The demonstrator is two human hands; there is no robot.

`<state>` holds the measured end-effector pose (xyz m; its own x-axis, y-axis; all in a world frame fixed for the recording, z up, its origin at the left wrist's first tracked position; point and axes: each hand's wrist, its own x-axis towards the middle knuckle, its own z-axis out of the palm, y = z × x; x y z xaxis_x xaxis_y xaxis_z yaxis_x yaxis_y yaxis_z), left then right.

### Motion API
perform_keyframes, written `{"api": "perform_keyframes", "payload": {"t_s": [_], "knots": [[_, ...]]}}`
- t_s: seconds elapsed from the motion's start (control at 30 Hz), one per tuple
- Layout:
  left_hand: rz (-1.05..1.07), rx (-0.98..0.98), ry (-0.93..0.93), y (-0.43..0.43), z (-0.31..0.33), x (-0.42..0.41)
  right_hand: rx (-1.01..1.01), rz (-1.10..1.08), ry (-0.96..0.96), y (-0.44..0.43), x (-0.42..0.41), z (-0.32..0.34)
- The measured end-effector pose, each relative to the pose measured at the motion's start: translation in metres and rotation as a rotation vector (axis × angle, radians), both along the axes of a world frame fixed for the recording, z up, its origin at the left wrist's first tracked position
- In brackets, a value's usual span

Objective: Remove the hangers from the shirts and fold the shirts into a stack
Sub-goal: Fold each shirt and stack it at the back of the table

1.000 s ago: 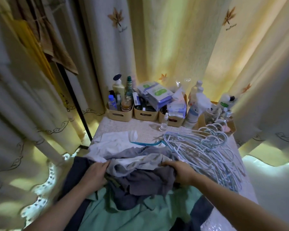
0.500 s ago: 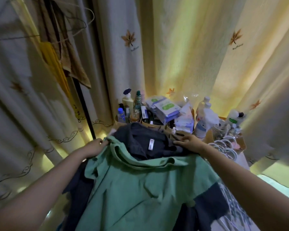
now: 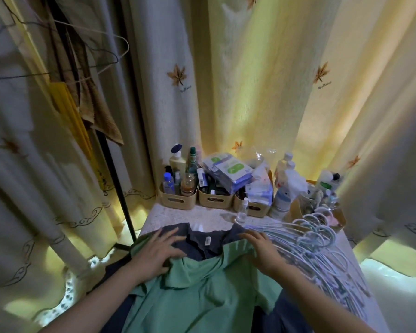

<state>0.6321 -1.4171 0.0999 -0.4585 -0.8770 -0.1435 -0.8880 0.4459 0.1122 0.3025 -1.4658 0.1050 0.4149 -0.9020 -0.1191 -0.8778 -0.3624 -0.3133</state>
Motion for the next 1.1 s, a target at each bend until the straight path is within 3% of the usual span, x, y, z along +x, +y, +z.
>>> {"api": "perform_keyframes", "payload": {"t_s": [0.07, 0.2, 0.3, 0.37, 0.5, 0.6, 0.7, 0.83, 1.1], "knots": [[0.004, 0.06, 0.123, -0.001, -0.001, 0.0, 0.025, 0.066, 0.097, -0.005, 0.011, -0.001], [0.402, 0.117, 0.586, -0.001, 0.017, -0.003, 0.145, 0.117, 0.267, -0.016, 0.022, -0.001], [0.56, 0.067, 0.746, -0.004, 0.036, -0.003, 0.13, 0.152, 0.275, -0.021, 0.021, 0.001], [0.583, 0.093, 0.748, -0.003, 0.046, 0.003, 0.168, 0.105, 0.106, -0.021, 0.017, 0.011], [0.598, 0.164, 0.759, 0.001, 0.07, 0.013, 0.284, -0.116, -0.67, -0.023, -0.004, 0.071], [0.69, 0.169, 0.954, 0.004, 0.106, 0.016, 0.304, -0.115, -0.827, -0.027, -0.011, 0.125], [0.692, -0.001, 1.031, 0.006, 0.156, 0.019, 0.205, -0.073, -0.878, -0.032, -0.013, 0.174], [0.618, -0.263, 1.0, 0.004, 0.236, 0.022, 0.015, 0.027, -0.976, -0.038, -0.016, 0.258], [0.525, -0.733, 0.857, 0.02, 0.334, 0.021, -0.262, 0.124, -0.883, -0.019, -0.01, 0.346]]}}
